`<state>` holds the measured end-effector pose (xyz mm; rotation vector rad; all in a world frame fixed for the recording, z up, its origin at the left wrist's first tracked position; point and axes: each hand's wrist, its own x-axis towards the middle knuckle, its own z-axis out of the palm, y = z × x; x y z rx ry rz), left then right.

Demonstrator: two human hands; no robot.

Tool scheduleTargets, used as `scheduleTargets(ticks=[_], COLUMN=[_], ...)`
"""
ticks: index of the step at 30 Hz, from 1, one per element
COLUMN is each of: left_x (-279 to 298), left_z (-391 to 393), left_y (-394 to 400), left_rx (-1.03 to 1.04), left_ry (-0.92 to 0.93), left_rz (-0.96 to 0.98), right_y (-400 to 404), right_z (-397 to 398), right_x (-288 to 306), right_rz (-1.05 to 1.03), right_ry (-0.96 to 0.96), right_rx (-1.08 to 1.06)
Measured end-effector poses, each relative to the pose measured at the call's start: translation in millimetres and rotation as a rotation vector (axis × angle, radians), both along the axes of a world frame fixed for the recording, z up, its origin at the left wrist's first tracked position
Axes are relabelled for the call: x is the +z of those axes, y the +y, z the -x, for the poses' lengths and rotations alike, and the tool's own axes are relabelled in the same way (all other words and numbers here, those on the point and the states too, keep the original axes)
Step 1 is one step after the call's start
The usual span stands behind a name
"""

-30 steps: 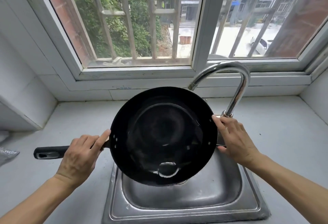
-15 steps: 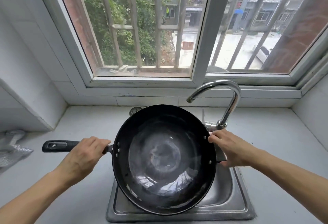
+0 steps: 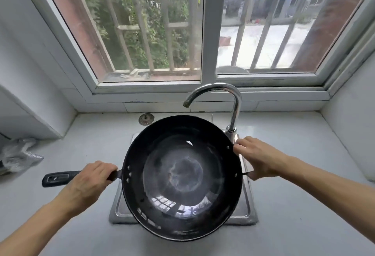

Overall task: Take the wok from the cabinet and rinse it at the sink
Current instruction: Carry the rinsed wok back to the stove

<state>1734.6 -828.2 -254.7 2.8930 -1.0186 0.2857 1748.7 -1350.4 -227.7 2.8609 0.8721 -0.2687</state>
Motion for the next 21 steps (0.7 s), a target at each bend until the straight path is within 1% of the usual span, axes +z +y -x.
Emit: scheduleTargets(ticks=[4, 10, 12, 15, 21], left_x=[3.7, 10.3, 15.7, 18.5, 16.9], left_z=[17.1, 26.3, 28.1, 23.0, 35.1], left_y=[-16.8, -38.3, -49.9, -69.4, -137.7], left_rx=[0.035, -0.101, -0.167, -0.321, -0.589], left_ry=[0.057, 0.052, 0.050, 0.002, -0.020], left_rz=[0.071, 0.074, 0.089, 0.126, 0.137], right_y=[-17.4, -26.8, -28.9, -31.2, -39.3], right_z=[35.4, 113.4, 148.1, 206.3, 334.5], right_x=[11.8, 35.8, 41.9, 43.7, 51.0], right_rz=[0.018, 0.109, 0.105, 0.080, 0.093], right_ry=[0.018, -0.031, -0.038, -0.046, -0.014], right_rx=[-0.075, -0.210, -0.279, -0.411, -0.701])
